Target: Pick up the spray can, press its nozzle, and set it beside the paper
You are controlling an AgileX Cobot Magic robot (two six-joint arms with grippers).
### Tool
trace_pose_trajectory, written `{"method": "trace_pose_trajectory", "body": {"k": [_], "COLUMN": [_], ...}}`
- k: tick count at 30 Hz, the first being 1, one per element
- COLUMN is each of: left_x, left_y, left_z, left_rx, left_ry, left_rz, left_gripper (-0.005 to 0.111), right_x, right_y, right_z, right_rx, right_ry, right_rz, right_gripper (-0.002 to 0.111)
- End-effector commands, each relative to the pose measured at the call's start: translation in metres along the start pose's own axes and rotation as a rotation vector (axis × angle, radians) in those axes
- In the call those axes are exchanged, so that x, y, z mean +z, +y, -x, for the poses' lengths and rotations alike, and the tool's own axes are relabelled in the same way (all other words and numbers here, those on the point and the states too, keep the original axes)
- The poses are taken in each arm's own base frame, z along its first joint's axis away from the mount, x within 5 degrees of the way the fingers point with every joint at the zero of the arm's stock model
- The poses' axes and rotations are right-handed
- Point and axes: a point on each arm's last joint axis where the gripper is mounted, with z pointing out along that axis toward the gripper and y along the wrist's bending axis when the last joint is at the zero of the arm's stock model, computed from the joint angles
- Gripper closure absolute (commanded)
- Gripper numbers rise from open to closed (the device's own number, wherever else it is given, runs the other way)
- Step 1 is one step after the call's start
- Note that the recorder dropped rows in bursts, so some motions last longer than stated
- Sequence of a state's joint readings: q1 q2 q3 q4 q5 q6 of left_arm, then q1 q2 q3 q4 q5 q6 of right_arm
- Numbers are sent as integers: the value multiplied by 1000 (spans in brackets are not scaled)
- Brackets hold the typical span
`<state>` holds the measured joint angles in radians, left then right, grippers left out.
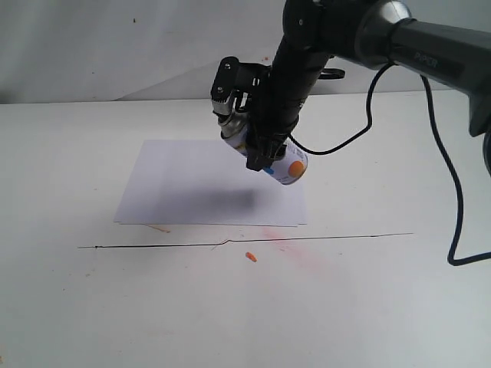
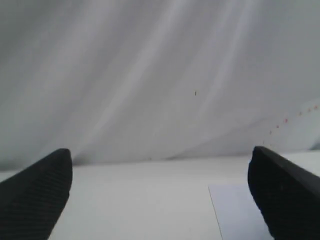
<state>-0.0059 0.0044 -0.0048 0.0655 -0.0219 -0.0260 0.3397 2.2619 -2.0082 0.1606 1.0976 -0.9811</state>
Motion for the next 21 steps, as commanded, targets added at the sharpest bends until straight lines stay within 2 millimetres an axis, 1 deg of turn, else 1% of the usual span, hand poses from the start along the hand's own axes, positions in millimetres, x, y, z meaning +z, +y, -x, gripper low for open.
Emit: {"method": "trace_pose_trajectory", "body": {"k": [1, 2, 3, 4, 5, 6, 7, 9, 10, 11, 13, 16, 18, 19, 21], "left_x": [-2, -2, -3, -2, -1, -1, 1, 9, 19, 27, 46, 86, 121, 135, 173], "left_y": [-1, -1, 0, 1, 1, 1, 1, 2, 2, 3, 3, 3, 3, 2, 2], "left_z": [16, 18, 19, 16, 13, 16, 24, 54, 68, 79, 94, 111, 113, 112, 106], "left_rx": [2, -32, -236, -321, -372, -376, -374, -374, -374, -374, -373, -371, -364, -363, -354], "left_ry": [-195, -213, -222, -191, -130, -83, -39, -12, 27, 55, 129, 286, 432, 496, 644], "left_rz": [-11, -12, -27, -25, -17, -13, -9, -8, -3, 0, 9, 27, 44, 51, 67], "left_gripper": [18, 18, 18, 18, 18, 18, 18, 18, 18, 18, 18, 18, 18, 18, 18], "right_x": [-8, -8, -8, -8, -8, -8, -8, -8, -8, -8, -8, -8, -8, -8, -8], "right_y": [-4, -4, -4, -5, -5, -5, -5, -4, -4, -3, -3, -2, -2, -2, -1], "right_z": [1, 1, 1, 0, 0, 0, 0, 1, 2, 3, 4, 5, 5, 5, 5], "right_rx": [-45, -45, -45, -41, -41, -41, -39, -32, -24, -20, -13, -8, -2, 3, 8], "right_ry": [-4, -4, -4, -3, -3, -3, -6, -18, -32, -38, -50, -58, -59, -61, -63], "right_rz": [-40, -40, -40, -42, -42, -42, -40, -32, -23, -19, -11, -6, -5, -1, 5], "right_gripper": [108, 108, 108, 108, 108, 108, 108, 108, 108, 108, 108, 108, 108, 108, 108]}}
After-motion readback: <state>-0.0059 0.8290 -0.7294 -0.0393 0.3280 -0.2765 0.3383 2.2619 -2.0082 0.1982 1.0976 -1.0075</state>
